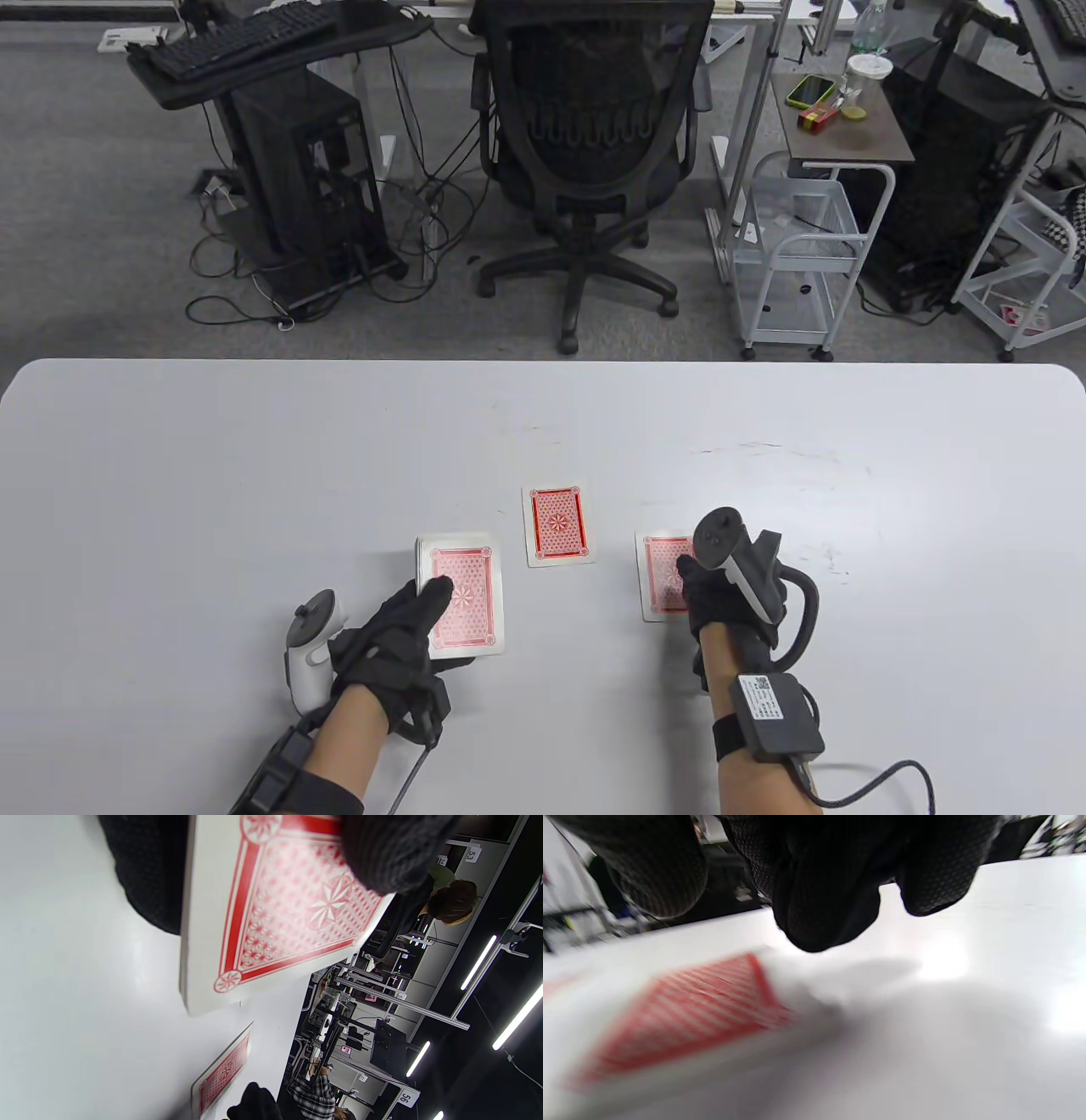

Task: Four-player card dealing with fan arrangement

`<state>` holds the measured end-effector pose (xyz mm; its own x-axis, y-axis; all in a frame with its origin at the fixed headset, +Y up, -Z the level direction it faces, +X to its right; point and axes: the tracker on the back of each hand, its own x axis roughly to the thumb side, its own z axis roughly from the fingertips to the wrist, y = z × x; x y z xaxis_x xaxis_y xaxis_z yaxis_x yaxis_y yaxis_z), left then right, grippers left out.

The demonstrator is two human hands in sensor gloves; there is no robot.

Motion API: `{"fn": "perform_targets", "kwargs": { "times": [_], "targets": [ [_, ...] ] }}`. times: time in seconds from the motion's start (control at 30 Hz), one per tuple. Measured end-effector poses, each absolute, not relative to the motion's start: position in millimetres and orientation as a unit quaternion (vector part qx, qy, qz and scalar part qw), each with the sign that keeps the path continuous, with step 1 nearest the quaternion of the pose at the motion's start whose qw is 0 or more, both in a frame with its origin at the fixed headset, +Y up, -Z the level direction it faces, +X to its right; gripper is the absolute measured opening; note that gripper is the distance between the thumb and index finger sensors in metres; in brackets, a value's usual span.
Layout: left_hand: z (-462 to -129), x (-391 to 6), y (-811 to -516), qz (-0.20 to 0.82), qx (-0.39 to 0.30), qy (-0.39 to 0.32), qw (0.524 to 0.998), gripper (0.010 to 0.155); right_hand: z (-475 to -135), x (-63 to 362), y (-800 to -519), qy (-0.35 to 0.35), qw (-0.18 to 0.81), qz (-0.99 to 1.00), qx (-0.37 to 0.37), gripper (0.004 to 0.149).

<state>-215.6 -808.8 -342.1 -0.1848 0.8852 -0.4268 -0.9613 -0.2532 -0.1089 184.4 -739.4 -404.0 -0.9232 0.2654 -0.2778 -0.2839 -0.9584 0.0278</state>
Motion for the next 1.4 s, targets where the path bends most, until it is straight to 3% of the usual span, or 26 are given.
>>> {"fn": "perform_targets", "kwargs": {
  "times": [0.1, 0.23, 0.33, 0.4, 0.47, 0.6, 0.7, 0.8, 1.03, 1.4],
  "targets": [
    [-340.6, -212.6, -806.1, 0.769, -0.202, 0.086, 0.6, 0.054, -395.5, 149.1, -724.7, 0.045, 0.273, 0.961, -0.027, 0.069],
    [-337.0, -204.0, -803.3, 0.772, -0.197, 0.075, 0.6, 0.053, -384.0, 89.5, -730.2, 0.114, 0.438, 0.884, 0.115, 0.071],
    [-334.9, -197.8, -800.7, 0.769, -0.196, 0.067, 0.605, 0.052, -374.3, 57.3, -737.2, 0.146, 0.438, 0.877, 0.131, 0.077],
    [-333.7, -193.6, -798.3, 0.766, -0.195, 0.06, 0.61, 0.052, -369.9, 48.1, -739.4, 0.136, 0.431, 0.884, 0.12, 0.066],
    [-331.7, -193.0, -797.3, 0.758, -0.188, 0.067, 0.621, 0.052, -366.5, 48.2, -737.3, 0.123, 0.427, 0.892, 0.086, 0.061],
    [-332.4, -191.2, -800.3, 0.775, -0.214, 0.052, 0.592, 0.054, -368.9, 58.3, -738.0, 0.125, 0.449, 0.881, 0.079, 0.058],
    [-335.3, -195.0, -802.1, 0.784, -0.223, 0.047, 0.577, 0.054, -374.3, 69.4, -743.0, 0.141, 0.503, 0.848, 0.091, 0.062],
    [-338.4, -203.4, -800.0, 0.774, -0.216, 0.052, 0.593, 0.054, -377.8, 83.0, -739.6, 0.14, 0.541, 0.825, 0.079, 0.064],
    [-342.5, -237.9, -805.2, 0.752, -0.182, 0.129, 0.62, 0.054, -383.3, 106.0, -737.5, 0.171, 0.437, 0.881, 0.059, 0.076],
    [-343.0, -241.6, -806.0, 0.741, -0.175, 0.131, 0.635, 0.053, -372.3, 58.2, -762.1, 0.194, 0.02, 0.981, 0.023, 0.087]
  ]
}}
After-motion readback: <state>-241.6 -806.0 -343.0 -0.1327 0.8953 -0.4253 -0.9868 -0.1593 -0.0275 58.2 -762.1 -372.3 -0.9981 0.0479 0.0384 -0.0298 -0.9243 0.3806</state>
